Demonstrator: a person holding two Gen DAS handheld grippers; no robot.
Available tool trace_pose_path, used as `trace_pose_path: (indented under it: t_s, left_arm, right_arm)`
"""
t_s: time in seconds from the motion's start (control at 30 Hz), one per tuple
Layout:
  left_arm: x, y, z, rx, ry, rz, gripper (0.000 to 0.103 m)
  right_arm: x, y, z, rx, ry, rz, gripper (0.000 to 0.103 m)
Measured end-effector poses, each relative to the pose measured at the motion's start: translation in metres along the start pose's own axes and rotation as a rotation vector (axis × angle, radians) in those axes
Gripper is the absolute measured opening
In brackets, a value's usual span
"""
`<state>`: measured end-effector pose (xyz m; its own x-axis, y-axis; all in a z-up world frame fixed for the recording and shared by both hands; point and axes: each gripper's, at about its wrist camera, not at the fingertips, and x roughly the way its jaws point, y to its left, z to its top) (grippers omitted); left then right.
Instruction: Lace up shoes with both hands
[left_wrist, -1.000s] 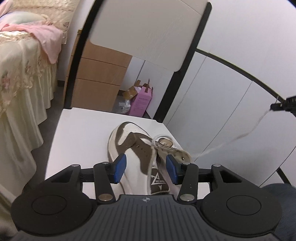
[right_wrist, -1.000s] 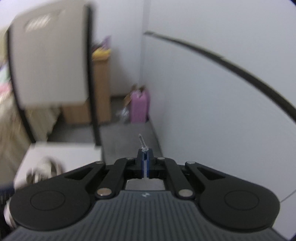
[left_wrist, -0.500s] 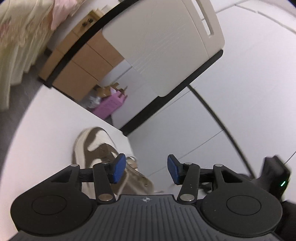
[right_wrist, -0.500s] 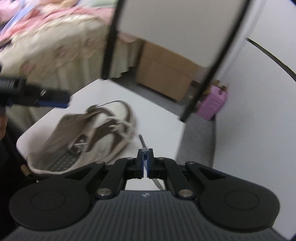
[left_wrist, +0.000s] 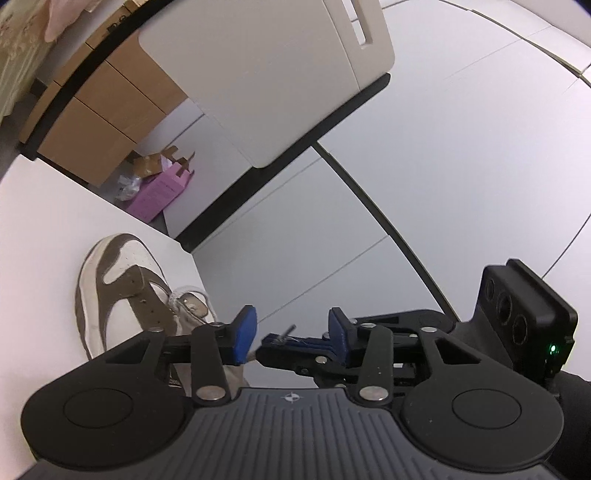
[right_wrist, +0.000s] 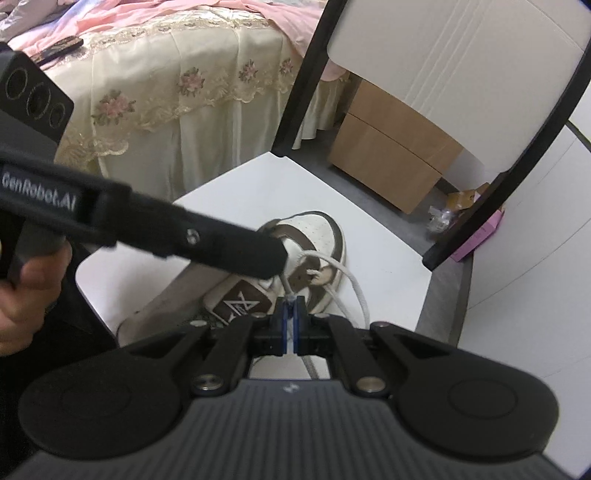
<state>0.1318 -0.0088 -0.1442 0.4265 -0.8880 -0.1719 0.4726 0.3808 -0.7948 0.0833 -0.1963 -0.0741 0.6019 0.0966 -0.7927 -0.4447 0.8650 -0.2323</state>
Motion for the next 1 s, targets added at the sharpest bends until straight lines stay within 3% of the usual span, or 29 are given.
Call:
trace_pose_path:
  t_s: [0.07,0.13,0.33,0.37,0.4,0.47,0.63,0.8,1.0]
  left_arm:
    - [0.002,0.0,-0.001,-0.002,0.009,-0.002,0.028]
    - [0.003,0.001,-0.002,-0.01,0.016,-0.018,0.007]
    - [-0.001,0.008,-0.001,-0.065,-0.008,-0.058,0.003]
    - [-0.002,0.009,0.0,-0.078,-0.013,-0.063,0.003]
    - [-0.004,0.011,0.0,-0.09,-0.016,-0.069,0.003]
    - [-0.004,0.013,0.001,-0.106,-0.018,-0.076,0.003]
    - [-0.003,0.012,0.0,-0.109,-0.006,-0.086,0.003]
    - [-0.003,0.012,0.0,-0.11,-0.005,-0.085,0.003]
    - [-0.003,0.009,0.0,-0.087,-0.008,-0.05,0.004]
  right_arm:
    - [-0.002,0.002,0.001,0.002,-0.006,0.014,0.003]
    - [-0.004,0.004,0.001,-0.003,-0.014,0.021,0.003]
    - [-0.012,0.005,0.0,-0.006,-0.052,0.034,0.006]
    - [-0.014,0.006,-0.001,-0.021,-0.059,0.029,0.011]
    - [-0.017,0.007,-0.002,-0.035,-0.066,0.024,0.028]
    - [-0.022,0.01,-0.003,-0.076,-0.088,0.021,0.042]
    - [-0.029,0.015,-0.004,-0.127,-0.111,0.02,0.034]
    - [-0.028,0.015,-0.003,-0.128,-0.108,0.014,0.006]
    - [-0.028,0.01,-0.005,-0.098,-0.124,0.028,0.004]
